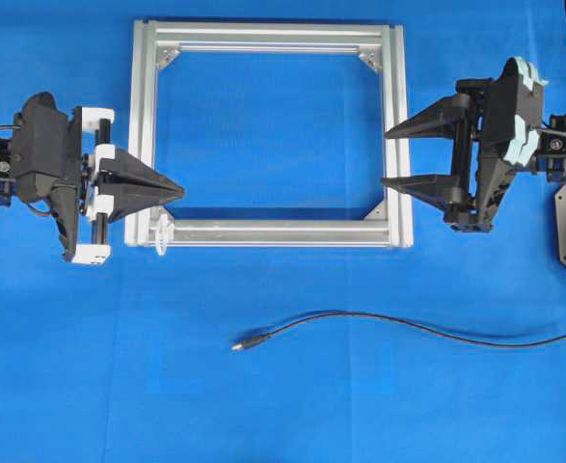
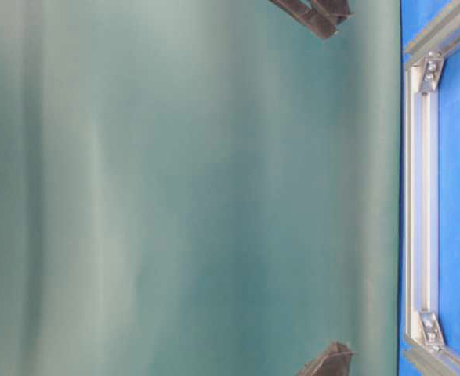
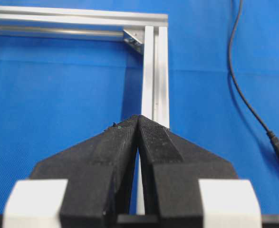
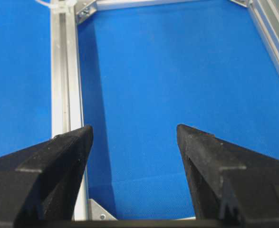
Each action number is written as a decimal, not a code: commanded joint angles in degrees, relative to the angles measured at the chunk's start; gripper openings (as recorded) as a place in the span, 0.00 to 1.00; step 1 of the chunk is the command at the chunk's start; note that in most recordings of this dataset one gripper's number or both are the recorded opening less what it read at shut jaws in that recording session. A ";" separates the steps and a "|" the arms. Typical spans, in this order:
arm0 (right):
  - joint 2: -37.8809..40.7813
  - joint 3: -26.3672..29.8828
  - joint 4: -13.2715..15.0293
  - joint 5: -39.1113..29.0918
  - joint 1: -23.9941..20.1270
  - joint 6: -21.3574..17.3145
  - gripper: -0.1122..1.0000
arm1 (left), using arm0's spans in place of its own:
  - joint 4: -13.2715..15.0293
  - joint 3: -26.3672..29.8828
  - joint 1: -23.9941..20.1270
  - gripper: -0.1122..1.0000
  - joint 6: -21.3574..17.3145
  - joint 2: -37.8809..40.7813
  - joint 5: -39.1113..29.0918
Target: Insert the wire through the string loop located on the left side.
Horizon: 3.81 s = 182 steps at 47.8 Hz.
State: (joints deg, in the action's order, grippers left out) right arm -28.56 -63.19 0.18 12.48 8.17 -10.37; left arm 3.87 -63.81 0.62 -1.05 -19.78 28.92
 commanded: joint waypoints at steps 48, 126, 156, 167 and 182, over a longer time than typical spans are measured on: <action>-0.18 1.41 -0.18 0.44 0.26 -0.09 0.68 | -0.18 1.32 -0.09 0.10 -0.09 -0.35 0.26; 2.64 2.81 -0.09 0.62 0.62 0.00 0.68 | -0.18 1.58 -0.18 0.10 -0.09 -0.35 0.26; 2.64 2.81 -0.18 0.62 0.53 0.00 0.68 | -0.18 1.58 -0.09 0.10 -0.53 -0.26 0.26; 2.64 2.81 -0.09 0.62 0.62 0.00 0.68 | -0.09 1.67 -0.18 0.10 -0.62 -0.35 0.35; 2.64 2.81 -0.18 0.70 0.53 0.00 0.68 | -0.18 1.58 -0.53 0.10 -0.62 -0.35 0.35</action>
State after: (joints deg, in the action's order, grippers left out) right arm -25.66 -61.79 0.18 12.48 8.53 -10.37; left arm 3.87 -63.54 0.26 -1.58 -19.86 28.92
